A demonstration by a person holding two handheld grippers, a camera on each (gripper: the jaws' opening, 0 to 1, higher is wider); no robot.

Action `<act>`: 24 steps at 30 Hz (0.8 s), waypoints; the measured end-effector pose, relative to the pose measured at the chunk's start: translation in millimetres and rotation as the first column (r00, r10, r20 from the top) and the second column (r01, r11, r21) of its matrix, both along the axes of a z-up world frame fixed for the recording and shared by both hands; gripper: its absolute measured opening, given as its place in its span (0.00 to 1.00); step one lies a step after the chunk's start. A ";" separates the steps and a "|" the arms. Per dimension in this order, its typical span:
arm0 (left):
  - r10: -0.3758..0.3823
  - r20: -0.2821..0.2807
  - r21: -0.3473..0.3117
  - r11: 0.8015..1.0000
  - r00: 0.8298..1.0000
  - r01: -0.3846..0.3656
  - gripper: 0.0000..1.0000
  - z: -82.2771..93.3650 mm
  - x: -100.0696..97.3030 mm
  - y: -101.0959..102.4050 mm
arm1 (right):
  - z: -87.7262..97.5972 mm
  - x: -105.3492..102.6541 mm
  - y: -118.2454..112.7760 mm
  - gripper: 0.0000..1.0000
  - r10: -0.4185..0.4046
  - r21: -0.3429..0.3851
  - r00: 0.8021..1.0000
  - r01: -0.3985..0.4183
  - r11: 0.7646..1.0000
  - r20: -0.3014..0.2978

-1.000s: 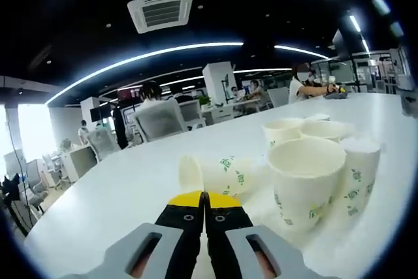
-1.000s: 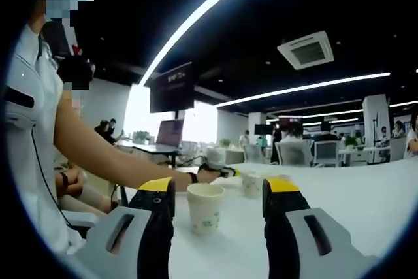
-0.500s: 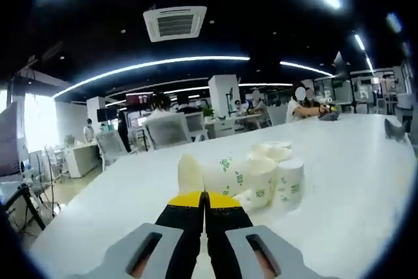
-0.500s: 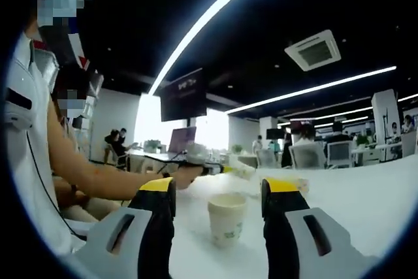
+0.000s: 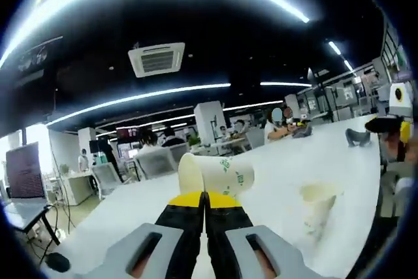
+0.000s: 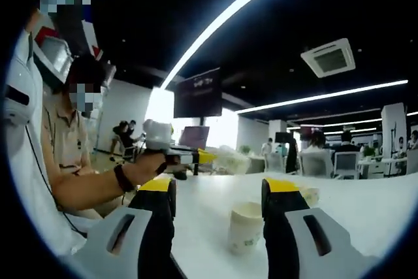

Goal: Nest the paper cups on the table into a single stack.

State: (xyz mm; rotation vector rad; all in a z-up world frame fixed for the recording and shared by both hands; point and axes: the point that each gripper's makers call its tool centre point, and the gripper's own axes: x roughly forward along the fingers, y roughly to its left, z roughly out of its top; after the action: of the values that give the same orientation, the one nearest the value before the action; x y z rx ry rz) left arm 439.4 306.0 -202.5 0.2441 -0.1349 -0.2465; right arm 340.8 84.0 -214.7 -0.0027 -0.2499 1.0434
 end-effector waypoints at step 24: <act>-0.259 -0.055 0.122 0.957 0.964 0.264 0.00 -10.0 -128.6 -55.8 | -11.5 -25.3 74.0 0.65 0.213 -0.280 0.977 -0.212 0.936 -0.027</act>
State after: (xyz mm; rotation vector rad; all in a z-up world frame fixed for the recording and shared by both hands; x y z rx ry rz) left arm 310.8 250.3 -212.5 0.3497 -0.1130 -0.5242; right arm 315.6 158.0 -226.2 -0.2398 -0.1034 1.2886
